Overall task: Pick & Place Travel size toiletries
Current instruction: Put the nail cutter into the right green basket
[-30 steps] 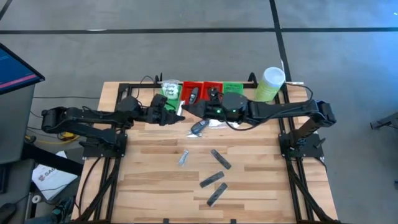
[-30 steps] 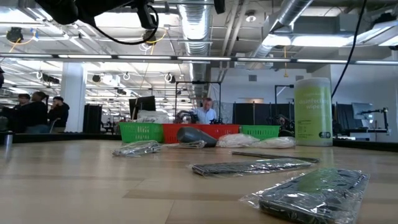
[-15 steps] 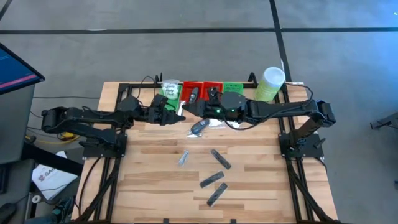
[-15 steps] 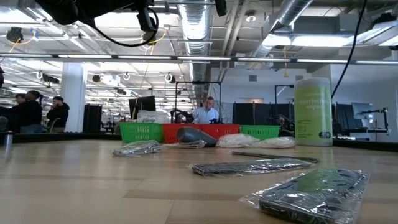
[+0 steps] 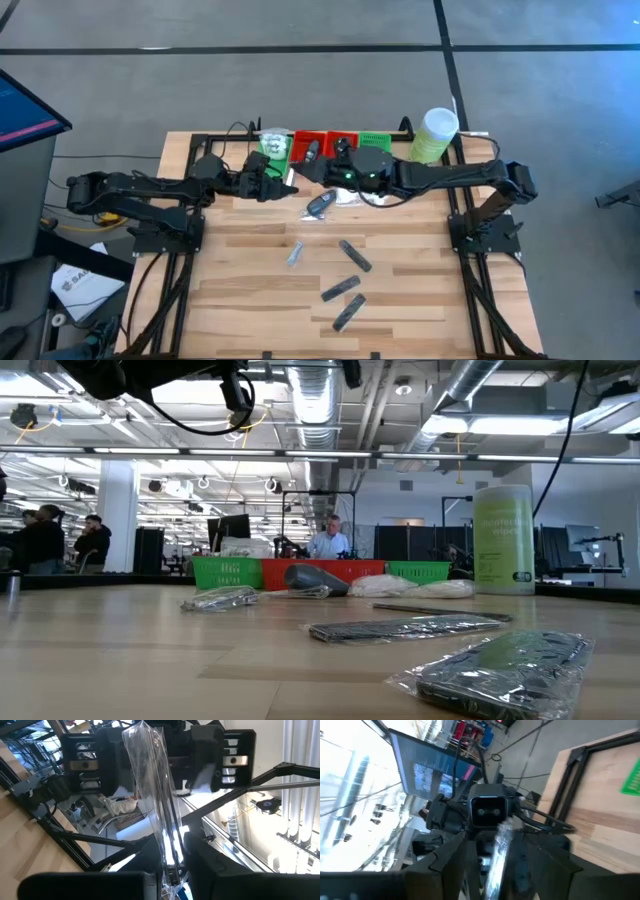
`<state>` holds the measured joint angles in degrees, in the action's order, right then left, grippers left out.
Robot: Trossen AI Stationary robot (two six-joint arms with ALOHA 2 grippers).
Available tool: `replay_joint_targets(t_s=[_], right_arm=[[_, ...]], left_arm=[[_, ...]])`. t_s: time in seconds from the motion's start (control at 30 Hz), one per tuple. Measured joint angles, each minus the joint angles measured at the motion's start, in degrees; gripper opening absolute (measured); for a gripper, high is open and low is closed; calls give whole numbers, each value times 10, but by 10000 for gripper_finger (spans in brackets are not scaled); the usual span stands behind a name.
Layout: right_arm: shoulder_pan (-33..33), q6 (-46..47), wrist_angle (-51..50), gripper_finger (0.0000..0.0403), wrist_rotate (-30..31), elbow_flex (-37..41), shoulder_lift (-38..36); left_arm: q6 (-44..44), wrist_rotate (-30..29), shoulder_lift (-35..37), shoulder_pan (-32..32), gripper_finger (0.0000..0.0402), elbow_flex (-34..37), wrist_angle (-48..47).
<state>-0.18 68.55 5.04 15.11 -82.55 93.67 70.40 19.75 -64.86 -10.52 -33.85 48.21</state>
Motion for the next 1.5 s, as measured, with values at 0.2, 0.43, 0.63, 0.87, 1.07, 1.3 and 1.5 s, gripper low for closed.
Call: replay_joint_targets(t_s=[0.2,0.43,0.63,0.87,1.07,1.3,1.5], right_arm=[[1,21,22,226,-13,-2,18],[2,18,22,206,-31,-2,18],[1,13,23,144,-56,-2,19],[1,13,21,84,-78,-2,21],[-4,5,21,15,-78,-2,21],[-13,-6,22,11,-78,-2,19],[-38,-12,-1,11,-92,-2,-4]], left_arm=[[1,0,0,0,47,0,-3],[2,0,0,0,47,0,-3],[2,0,0,0,47,0,-5],[1,0,0,-1,47,-1,-5],[-4,5,0,-1,47,-1,-5],[7,17,0,9,113,-1,-9],[4,48,0,19,259,-1,-17]])
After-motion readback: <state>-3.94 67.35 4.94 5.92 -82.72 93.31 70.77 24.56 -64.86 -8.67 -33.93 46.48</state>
